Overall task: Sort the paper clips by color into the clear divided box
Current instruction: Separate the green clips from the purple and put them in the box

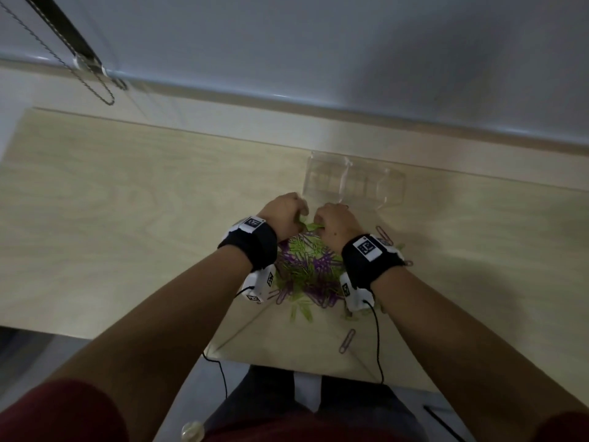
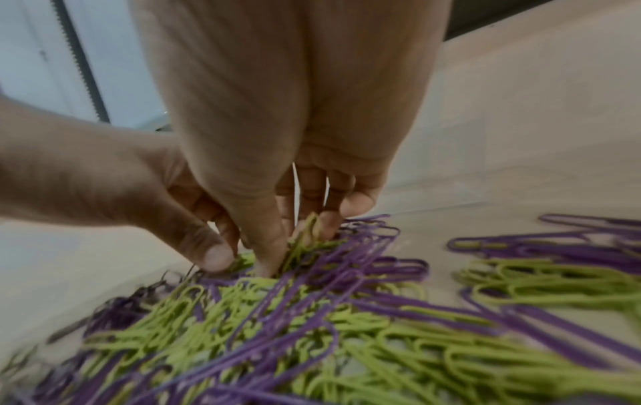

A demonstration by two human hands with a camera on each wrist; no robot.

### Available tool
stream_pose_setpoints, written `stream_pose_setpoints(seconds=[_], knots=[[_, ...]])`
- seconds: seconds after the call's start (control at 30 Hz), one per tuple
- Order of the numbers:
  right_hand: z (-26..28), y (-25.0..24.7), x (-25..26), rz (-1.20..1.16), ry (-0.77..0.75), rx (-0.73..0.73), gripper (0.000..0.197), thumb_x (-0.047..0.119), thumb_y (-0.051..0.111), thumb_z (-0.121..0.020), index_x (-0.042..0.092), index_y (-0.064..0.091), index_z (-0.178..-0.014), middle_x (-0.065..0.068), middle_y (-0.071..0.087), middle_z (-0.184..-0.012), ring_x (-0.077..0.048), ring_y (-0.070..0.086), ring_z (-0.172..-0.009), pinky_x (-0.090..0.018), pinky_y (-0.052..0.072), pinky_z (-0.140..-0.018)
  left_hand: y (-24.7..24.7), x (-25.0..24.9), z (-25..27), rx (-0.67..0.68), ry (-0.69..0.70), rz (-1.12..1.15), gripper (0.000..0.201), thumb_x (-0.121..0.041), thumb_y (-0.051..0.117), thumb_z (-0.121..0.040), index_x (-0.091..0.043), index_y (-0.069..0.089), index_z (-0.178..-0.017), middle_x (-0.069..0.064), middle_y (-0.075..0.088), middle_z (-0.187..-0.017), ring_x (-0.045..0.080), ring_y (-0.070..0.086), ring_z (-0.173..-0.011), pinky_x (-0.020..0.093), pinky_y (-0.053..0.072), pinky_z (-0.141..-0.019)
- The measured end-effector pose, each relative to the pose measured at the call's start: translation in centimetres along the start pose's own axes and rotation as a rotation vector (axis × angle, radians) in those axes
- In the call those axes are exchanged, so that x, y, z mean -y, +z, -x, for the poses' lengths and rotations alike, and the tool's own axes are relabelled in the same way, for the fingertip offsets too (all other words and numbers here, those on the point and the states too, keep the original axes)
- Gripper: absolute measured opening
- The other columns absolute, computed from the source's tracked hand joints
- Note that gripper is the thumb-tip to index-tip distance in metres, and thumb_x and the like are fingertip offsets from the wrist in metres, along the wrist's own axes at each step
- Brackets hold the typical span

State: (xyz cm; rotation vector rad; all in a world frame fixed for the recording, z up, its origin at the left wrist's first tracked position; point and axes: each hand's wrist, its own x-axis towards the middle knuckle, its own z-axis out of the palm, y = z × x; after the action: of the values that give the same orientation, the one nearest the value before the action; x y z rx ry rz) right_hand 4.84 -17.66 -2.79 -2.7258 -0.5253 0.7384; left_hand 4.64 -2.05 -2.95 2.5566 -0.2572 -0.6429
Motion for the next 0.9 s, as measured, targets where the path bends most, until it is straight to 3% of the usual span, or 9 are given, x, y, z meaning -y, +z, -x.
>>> stream_pose_setpoints(seconds=[0.07,0.13,0.27,0.4,0.5,0.57,0.67,0.77,0.9], knots=[[0.7,-0.2,-0.7,-0.138,0.066,0.007,0.006,0.009,0.061,-0.085,0.013,0.064,-0.088,-0.01,0.064,-0.097,-0.03,0.061,-0.092,-0.038,0.05,-0.083,0.3,-0.7,-0.2,0.002,0.005,-0.018,0.03,-0.022,0.074,-0.075,-0.014,0.062,-0.102,0.008,0.055,-0.105,0.027,0.057,-0.092,0.031,0.043,-0.076],[1.7,-0.1,-1.3,-0.25,0.095,-0.032,0.01,0.006,0.059,-0.083,0.013,0.063,-0.077,-0.008,0.067,-0.087,-0.026,0.063,-0.083,-0.034,0.051,-0.077,0.8,-1.5,-0.3,0.017,0.021,-0.038,0.025,-0.022,0.072,-0.076,-0.014,0.061,-0.096,0.009,0.057,-0.102,0.028,0.058,-0.091,0.032,0.045,-0.075],[3.9,-0.6,-2.9,-0.474,0.145,-0.092,0.007,0.011,0.066,-0.084,0.006,0.069,-0.079,-0.004,0.067,-0.081,-0.014,0.058,-0.073,-0.019,0.041,-0.064,1.7,-2.4,0.1,0.069,0.132,-0.085,0.006,-0.01,0.062,-0.079,-0.011,0.062,-0.084,0.008,0.06,-0.101,0.027,0.058,-0.09,0.032,0.047,-0.076],[6.0,-1.4,-4.2,-0.897,0.246,-0.094,0.006,0.01,0.068,-0.085,0.006,0.067,-0.081,-0.004,0.065,-0.073,-0.008,0.055,-0.06,-0.018,0.041,-0.057,1.9,-2.2,0.7,0.096,0.196,-0.125,0.006,-0.006,0.05,-0.083,-0.009,0.054,-0.08,0.012,0.055,-0.089,0.029,0.054,-0.079,0.037,0.045,-0.068],[7.1,-2.6,-4.3,-1.282,0.257,-0.039,0.008,0.004,0.064,-0.086,0.006,0.064,-0.078,-0.014,0.065,-0.074,-0.017,0.054,-0.057,-0.025,0.039,-0.049,1.8,-2.2,1.2,0.117,0.175,-0.143,0.01,0.0,0.043,-0.083,-0.009,0.045,-0.082,0.013,0.051,-0.083,0.031,0.051,-0.074,0.038,0.041,-0.063],[7.1,-3.7,-3.9,-1.415,0.229,-0.039,0.01,-0.002,0.061,-0.086,0.004,0.06,-0.078,-0.016,0.064,-0.075,-0.022,0.06,-0.059,-0.028,0.044,-0.05,1.8,-2.2,1.6,0.142,0.146,-0.129,0.019,0.006,0.042,-0.078,-0.01,0.042,-0.088,0.014,0.05,-0.086,0.031,0.051,-0.076,0.04,0.042,-0.065],[5.6,-5.9,-3.0,-1.435,0.163,-0.141,0.01,-0.007,0.059,-0.085,0.002,0.06,-0.079,-0.014,0.065,-0.073,-0.021,0.068,-0.063,-0.022,0.054,-0.055,1.7,-2.0,2.3,0.163,0.106,-0.136,0.032,0.01,0.04,-0.073,-0.005,0.041,-0.102,0.018,0.051,-0.095,0.033,0.05,-0.084,0.039,0.04,-0.068],[3.4,-8.2,-1.9,-1.324,0.084,-0.275,0.011,-0.005,0.063,-0.084,0.005,0.063,-0.078,-0.008,0.069,-0.066,-0.021,0.068,-0.065,-0.023,0.054,-0.057,1.9,-1.6,3.0,0.139,0.077,-0.07,0.04,0.012,0.043,-0.072,-0.005,0.041,-0.107,0.015,0.051,-0.095,0.03,0.051,-0.083,0.036,0.036,-0.065],[-0.2,-9.1,-1.3,-1.174,0.076,-0.395,0.012,-0.004,0.064,-0.083,0.008,0.065,-0.078,-0.009,0.067,-0.074,-0.015,0.066,-0.064,-0.026,0.054,-0.059,2.4,-0.4,3.5,-0.007,0.005,0.146,0.024,0.003,0.046,-0.084,-0.019,0.048,-0.095,0.002,0.051,-0.088,0.019,0.05,-0.077,0.027,0.042,-0.065]])
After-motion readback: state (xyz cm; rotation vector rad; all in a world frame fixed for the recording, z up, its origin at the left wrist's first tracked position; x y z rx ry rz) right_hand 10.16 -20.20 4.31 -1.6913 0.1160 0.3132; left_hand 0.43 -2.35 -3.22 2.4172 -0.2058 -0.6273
